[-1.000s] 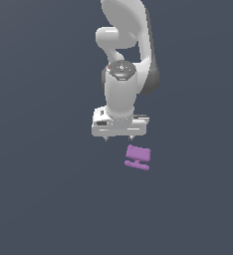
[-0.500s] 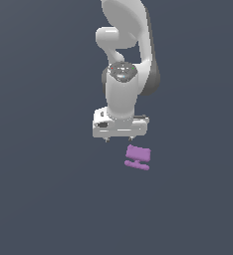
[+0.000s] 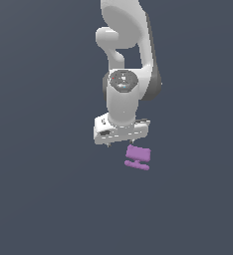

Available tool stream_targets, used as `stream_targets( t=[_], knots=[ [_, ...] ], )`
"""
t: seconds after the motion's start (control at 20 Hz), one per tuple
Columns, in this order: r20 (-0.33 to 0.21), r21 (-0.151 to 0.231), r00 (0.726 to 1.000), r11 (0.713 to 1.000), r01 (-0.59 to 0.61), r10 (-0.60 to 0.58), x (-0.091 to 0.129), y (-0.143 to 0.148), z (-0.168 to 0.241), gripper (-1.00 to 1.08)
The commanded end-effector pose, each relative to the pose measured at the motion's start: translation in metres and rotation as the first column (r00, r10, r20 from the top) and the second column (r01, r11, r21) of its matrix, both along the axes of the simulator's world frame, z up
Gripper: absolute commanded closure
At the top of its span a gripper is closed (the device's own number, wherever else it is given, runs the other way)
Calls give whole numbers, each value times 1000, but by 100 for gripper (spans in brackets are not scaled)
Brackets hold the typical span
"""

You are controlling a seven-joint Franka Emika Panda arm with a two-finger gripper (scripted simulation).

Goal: Pick up the object and move it to a goal position.

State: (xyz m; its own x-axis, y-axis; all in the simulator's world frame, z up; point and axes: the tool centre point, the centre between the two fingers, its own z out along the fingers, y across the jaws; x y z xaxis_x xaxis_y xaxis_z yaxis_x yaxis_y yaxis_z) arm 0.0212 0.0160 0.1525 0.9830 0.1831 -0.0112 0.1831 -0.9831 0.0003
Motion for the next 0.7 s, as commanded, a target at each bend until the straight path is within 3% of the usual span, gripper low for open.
stream_targets(
  t=[0.0, 0.3, 0.65],
  knots=[
    [-17, 8, 999, 999, -46, 47, 4, 2, -5, -100],
    [-62, 47, 980, 981, -186, 189, 14, 9, -20, -100],
    [-98, 118, 928, 931, -347, 358, 25, 17, -38, -100]
  ],
)
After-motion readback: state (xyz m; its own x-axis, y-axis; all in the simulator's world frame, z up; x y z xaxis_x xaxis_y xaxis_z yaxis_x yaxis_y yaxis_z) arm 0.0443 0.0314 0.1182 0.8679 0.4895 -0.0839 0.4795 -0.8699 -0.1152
